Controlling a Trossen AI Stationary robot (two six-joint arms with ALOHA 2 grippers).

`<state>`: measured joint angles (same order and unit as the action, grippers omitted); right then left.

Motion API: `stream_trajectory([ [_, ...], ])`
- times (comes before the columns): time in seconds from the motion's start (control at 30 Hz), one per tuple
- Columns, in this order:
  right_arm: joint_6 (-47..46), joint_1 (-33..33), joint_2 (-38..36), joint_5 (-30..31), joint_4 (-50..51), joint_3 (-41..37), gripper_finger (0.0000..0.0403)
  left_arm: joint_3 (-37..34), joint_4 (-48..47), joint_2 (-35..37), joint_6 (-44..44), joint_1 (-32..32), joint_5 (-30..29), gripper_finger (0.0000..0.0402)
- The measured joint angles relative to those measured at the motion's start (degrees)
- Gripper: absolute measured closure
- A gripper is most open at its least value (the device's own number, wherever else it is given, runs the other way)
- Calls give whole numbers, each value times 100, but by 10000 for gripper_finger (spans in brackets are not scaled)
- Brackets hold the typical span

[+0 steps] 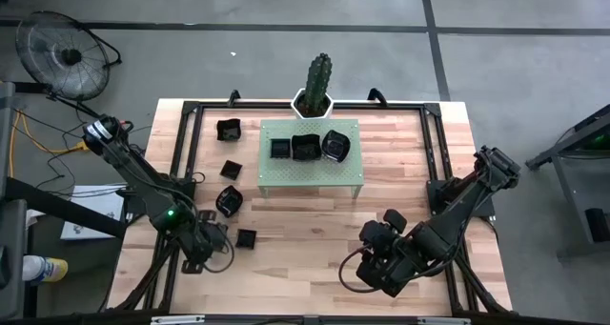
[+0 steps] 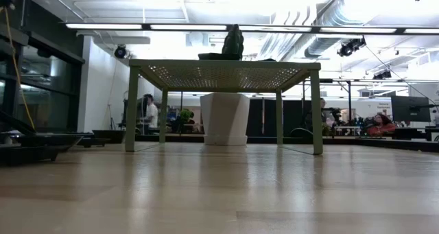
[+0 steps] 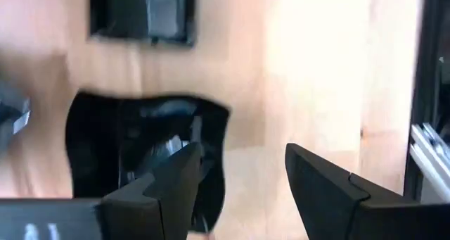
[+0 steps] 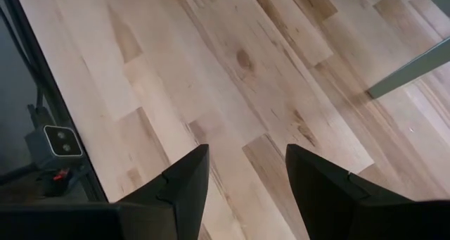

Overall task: Pick & Place Mini shaped plates
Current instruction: Stack the distorted square plate on top of the distorted square plates on the shelf

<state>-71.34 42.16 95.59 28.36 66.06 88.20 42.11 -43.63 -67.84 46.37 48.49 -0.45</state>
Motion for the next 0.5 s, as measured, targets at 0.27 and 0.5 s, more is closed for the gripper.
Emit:
stream_trajectory([
  [0.27,-18,1,0,68,9,0,219,2,114,-725,-1139,44,653,195],
  [0.5,-62,-1,0,88,-7,0,219,2,-146,-994,-1024,37,363,195],
])
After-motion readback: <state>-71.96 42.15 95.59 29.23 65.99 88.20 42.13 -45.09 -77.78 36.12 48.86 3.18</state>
